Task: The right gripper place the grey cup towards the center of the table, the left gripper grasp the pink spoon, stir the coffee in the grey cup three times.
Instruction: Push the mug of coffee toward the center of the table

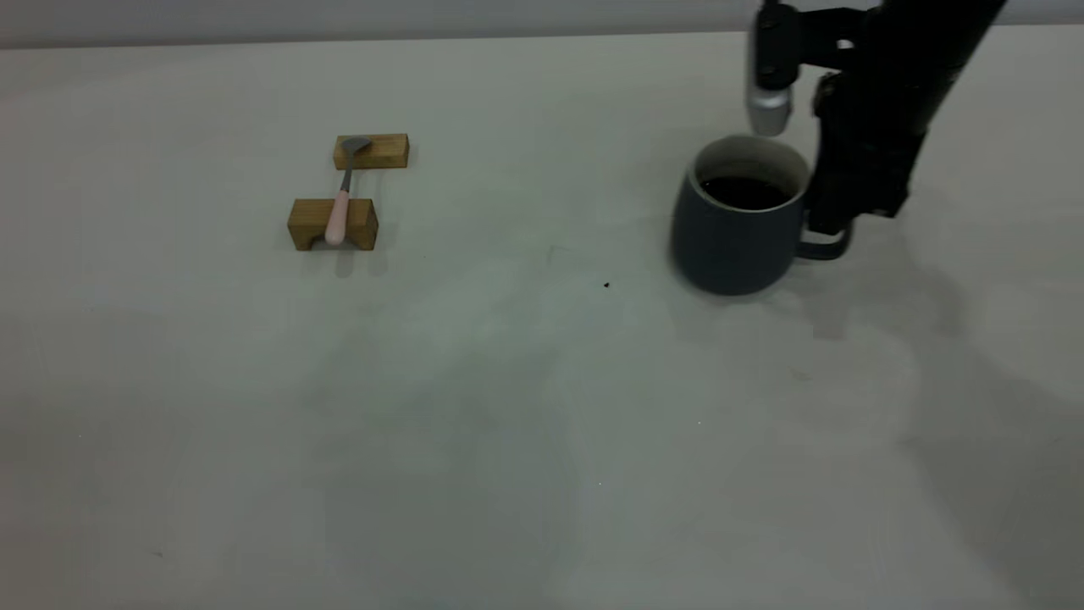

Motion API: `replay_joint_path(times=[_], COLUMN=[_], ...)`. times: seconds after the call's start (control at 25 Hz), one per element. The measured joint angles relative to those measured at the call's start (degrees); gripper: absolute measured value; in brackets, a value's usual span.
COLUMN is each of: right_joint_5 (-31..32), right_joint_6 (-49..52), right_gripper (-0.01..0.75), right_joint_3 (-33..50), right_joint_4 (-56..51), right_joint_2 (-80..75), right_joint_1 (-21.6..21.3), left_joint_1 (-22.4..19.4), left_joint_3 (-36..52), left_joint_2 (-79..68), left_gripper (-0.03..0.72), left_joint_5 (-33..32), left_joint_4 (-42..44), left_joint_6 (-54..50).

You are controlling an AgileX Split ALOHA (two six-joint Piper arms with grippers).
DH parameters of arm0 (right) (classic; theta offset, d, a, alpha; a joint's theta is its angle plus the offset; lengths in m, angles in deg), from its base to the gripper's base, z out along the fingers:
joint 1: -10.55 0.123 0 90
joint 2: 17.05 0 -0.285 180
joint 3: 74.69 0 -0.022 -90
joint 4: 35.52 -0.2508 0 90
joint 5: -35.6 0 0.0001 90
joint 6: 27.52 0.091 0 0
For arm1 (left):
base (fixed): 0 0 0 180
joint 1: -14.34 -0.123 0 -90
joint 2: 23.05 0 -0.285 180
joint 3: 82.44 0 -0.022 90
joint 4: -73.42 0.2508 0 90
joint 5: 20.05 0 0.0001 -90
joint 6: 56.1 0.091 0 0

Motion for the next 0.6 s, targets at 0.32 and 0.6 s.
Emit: replay_joint_path(times=[0.32,0.6], right_joint_5=[-4.26,-7.15], right_joint_6=[4.08,5.63], right_gripper=[0.21,0.224], right_joint_3=[0.0,0.0], right_joint_4=[-1.21,-4.93], right_joint_2=[0.0,0.0], right_joint_1=[6.48,9.5], left_joint_1=[0.0,0.0], left_joint_3=[0.0,0.0], left_joint_2=[0.0,0.0], left_gripper=[0.558,0.558], left_joint_5=[0.0,0.0], left_joint_4=[0.0,0.0], left_joint_6=[0.0,0.0])
